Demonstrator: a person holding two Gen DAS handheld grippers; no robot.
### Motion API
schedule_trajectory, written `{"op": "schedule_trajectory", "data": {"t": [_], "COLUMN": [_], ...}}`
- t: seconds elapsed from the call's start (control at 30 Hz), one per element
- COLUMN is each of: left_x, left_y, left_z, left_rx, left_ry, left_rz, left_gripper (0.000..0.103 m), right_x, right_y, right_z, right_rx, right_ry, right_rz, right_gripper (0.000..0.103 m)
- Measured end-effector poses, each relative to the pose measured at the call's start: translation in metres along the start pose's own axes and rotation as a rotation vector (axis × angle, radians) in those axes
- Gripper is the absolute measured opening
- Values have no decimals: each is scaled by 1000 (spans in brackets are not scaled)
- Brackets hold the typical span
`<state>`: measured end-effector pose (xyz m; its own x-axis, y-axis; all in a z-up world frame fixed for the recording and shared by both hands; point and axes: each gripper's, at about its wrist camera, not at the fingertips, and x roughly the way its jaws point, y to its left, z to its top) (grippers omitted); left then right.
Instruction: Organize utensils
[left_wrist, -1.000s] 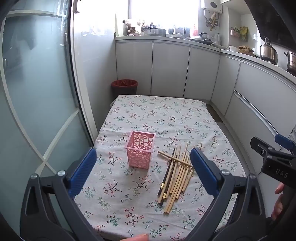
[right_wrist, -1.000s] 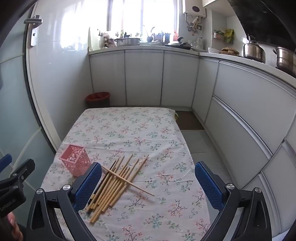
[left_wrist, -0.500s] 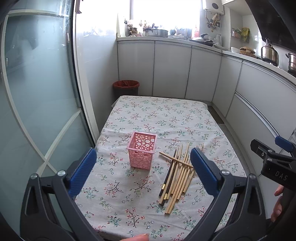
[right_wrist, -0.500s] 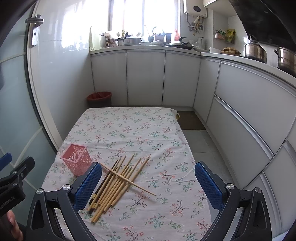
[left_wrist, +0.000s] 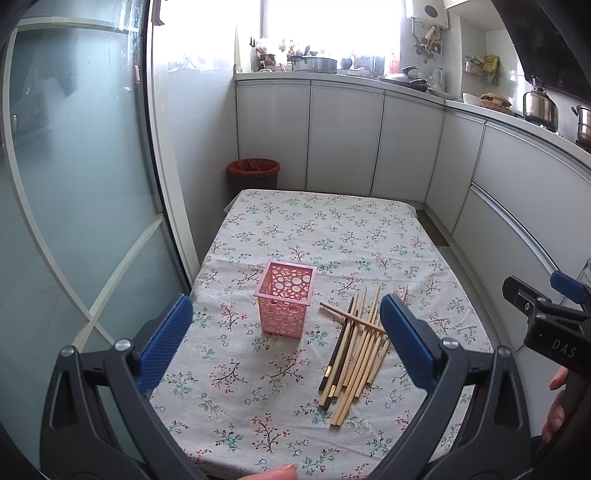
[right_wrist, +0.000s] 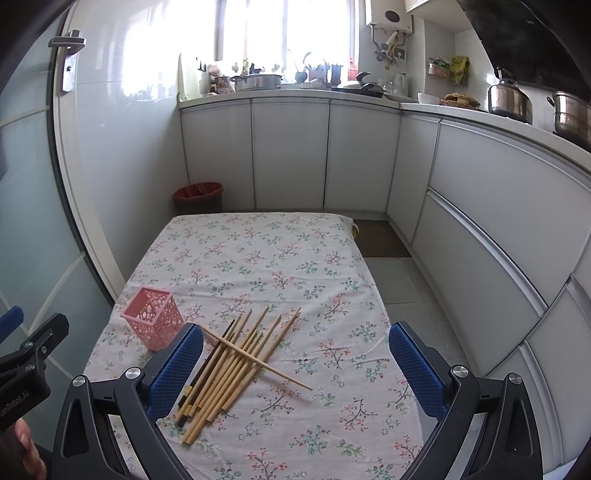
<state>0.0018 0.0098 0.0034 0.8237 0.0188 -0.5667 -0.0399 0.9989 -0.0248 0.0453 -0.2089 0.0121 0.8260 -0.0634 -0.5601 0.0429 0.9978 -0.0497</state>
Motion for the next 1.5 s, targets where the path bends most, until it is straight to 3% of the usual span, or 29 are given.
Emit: {"op": "schedule_trajectory", "data": {"t": [1.5], "left_x": [0], "left_y": [1], "left_z": [-1], "left_rx": [1], "left_ry": [-7], "left_rz": [25], "left_gripper": [101], "right_x": [-1], "right_y": [0], "right_z": [2], "right_rx": [16], "right_ry": [3], "right_rz": [16], "right_gripper": [102]}}
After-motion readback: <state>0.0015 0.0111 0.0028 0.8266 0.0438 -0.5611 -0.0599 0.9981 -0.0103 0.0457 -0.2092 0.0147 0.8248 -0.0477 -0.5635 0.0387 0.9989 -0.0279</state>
